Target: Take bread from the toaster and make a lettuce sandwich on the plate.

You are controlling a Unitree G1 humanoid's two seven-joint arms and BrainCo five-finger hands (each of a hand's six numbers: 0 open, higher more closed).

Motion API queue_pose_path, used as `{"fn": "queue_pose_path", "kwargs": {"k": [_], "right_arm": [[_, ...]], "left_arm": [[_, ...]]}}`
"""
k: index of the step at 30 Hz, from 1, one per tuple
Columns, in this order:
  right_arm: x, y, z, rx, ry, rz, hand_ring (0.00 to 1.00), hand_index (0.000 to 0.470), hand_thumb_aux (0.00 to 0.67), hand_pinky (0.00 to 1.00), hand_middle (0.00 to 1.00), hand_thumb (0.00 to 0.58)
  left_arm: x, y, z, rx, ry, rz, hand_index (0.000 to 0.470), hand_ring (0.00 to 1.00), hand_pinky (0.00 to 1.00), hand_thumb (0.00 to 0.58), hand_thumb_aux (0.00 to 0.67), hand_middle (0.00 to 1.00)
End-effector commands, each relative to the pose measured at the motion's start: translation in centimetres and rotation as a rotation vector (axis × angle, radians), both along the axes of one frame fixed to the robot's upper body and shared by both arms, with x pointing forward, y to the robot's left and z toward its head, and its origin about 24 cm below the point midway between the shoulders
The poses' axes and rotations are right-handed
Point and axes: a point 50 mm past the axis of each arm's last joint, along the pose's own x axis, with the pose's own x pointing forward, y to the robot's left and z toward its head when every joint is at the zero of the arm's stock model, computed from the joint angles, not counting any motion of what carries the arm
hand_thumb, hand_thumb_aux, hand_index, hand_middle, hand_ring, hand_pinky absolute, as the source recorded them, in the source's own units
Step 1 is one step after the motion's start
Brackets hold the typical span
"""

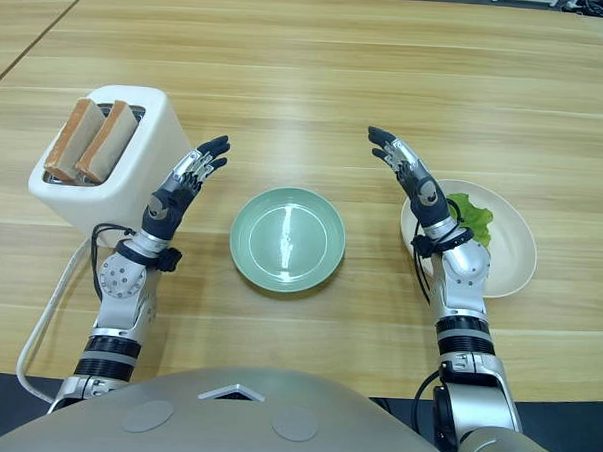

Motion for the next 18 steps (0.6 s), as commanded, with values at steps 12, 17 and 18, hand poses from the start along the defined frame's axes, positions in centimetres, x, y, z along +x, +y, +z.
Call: {"fn": "queue_pose_path", "kwargs": {"k": [12, 17, 18], "right_arm": [[-0.1, 0.2, 0.2, 0.009, -0.004, 0.03, 0.0, 0.0, 0.0, 0.0, 0.0, 0.0], [0.0, 0.3, 0.0, 0.006, 0.002, 0.036, 0.0, 0.0, 0.0, 0.0, 0.0, 0.0], [0.0, 0.4, 0.0, 0.006, 0.004, 0.038, 0.0, 0.0, 0.0, 0.0, 0.0, 0.0]], "left_arm": [[-0.1, 0.0, -0.1, -0.008, 0.01, -0.01, 0.0, 0.0, 0.0, 0.0, 0.0, 0.0], [-0.8, -1.9, 2.9, -0.119, -0.019, -0.079, 0.0, 0.0, 0.0, 0.0, 0.0, 0.0], [-1.3, -2.7, 4.4, -0.134, -0.056, -0.111, 0.0, 0.0, 0.0, 0.0, 0.0, 0.0]]}}
